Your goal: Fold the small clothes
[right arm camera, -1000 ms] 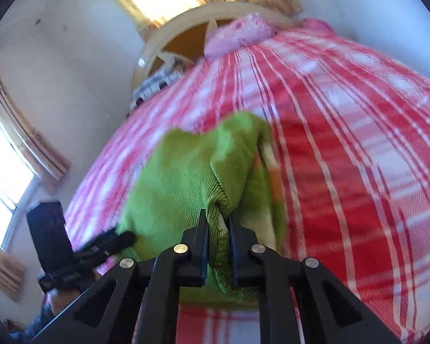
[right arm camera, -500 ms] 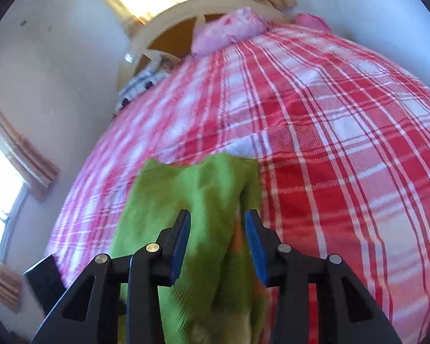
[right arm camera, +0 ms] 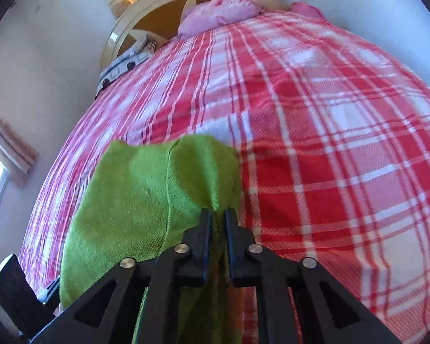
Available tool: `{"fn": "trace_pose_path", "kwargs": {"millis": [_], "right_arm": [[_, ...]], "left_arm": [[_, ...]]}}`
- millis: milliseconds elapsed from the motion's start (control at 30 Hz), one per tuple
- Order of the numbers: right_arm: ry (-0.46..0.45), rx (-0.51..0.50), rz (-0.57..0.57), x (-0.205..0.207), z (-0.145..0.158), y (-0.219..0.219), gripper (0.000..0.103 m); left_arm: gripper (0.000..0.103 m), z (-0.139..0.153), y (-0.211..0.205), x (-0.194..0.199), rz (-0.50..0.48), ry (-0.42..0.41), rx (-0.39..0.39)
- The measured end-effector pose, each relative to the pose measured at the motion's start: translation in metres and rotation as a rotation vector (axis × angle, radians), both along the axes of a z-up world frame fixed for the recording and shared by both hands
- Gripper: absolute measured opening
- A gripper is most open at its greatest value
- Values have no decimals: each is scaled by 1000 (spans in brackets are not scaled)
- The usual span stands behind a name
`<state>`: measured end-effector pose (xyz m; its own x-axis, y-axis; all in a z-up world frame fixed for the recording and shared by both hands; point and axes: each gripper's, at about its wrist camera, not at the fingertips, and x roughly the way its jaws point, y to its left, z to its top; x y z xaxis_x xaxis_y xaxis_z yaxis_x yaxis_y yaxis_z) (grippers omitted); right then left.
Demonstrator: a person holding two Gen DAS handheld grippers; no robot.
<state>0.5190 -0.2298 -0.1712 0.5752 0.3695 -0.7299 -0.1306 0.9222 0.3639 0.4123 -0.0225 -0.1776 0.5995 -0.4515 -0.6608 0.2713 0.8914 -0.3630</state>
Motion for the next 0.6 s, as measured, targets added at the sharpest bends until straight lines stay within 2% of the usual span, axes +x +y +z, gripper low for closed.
{"fn": "trace_pose_path", "kwargs": {"millis": [67,100,167,233,300,400,433,467,533,600], "right_arm": [[-66,-30,-2,-14,20,4,15],[-115,-21,37,-27,35,9,16],[-170,3,110,-46,52,21,28],[-193,38,220,-64,58,38,34],[-156,18,310,-77,47,51,34],[-77,-89,306,-78,15,54,34],[-30,-88,306,-74,1,50,34],[-21,-56,306,-73,-5,43,33],[-31,-20,311,-75,-5,36,33],[-25,-32,323,-76,-2,37,34]], "left_arm": [[103,0,0,0,0,1,-2],[103,0,1,0,0,1,-6],[103,0,0,1,0,4,-6],[103,0,-1,1,0,3,3],[103,0,-2,2,0,5,10],[103,0,-3,3,-1,5,13],[103,0,-3,3,-1,6,18],[103,0,-3,3,0,6,29],[103,0,-4,2,0,6,40],[103,0,-4,1,1,7,42]]}}
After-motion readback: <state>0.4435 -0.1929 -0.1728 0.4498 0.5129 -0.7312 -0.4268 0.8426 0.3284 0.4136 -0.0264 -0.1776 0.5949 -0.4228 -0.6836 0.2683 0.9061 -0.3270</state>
